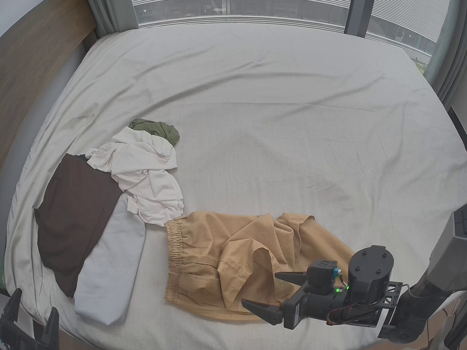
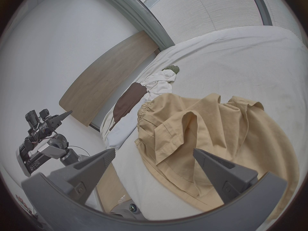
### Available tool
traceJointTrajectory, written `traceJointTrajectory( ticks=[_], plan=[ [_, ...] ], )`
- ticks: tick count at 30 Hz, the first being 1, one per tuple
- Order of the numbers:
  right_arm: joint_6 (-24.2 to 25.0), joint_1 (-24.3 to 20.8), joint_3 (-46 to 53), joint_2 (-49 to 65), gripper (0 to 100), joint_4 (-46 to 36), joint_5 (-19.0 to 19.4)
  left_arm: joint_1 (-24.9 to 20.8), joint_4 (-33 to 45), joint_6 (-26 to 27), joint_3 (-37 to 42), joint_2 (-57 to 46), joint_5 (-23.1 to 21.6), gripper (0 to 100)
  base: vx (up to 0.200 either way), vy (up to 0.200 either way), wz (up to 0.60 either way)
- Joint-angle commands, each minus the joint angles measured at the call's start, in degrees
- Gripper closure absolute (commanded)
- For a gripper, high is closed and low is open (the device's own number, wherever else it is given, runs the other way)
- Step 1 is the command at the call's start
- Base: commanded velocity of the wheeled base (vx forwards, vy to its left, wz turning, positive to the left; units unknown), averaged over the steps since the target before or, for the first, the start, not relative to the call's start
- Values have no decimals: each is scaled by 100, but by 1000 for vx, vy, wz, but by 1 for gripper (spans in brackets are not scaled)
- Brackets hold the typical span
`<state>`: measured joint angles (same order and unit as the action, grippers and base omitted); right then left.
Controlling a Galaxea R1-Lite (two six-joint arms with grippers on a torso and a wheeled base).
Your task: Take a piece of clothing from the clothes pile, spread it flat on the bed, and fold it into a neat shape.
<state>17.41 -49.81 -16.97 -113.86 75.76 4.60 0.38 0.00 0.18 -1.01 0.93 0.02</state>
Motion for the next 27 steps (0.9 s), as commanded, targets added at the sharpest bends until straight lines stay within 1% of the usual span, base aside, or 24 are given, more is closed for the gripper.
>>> traceJointTrajectory(
  ticks=[1,12,27],
  plan=[
    [-1,6,-140,-330,0,0,15,-3,0,-1,101,-93,6,0,0,0,0],
    [-1,68,-377,-725,0,0,24,-3,0,-1,101,-93,-2,0,0,0,0],
    [8,121,-1072,-1270,0,-79,15,-3,0,-9,101,-93,6,0,0,0,0]
  ],
)
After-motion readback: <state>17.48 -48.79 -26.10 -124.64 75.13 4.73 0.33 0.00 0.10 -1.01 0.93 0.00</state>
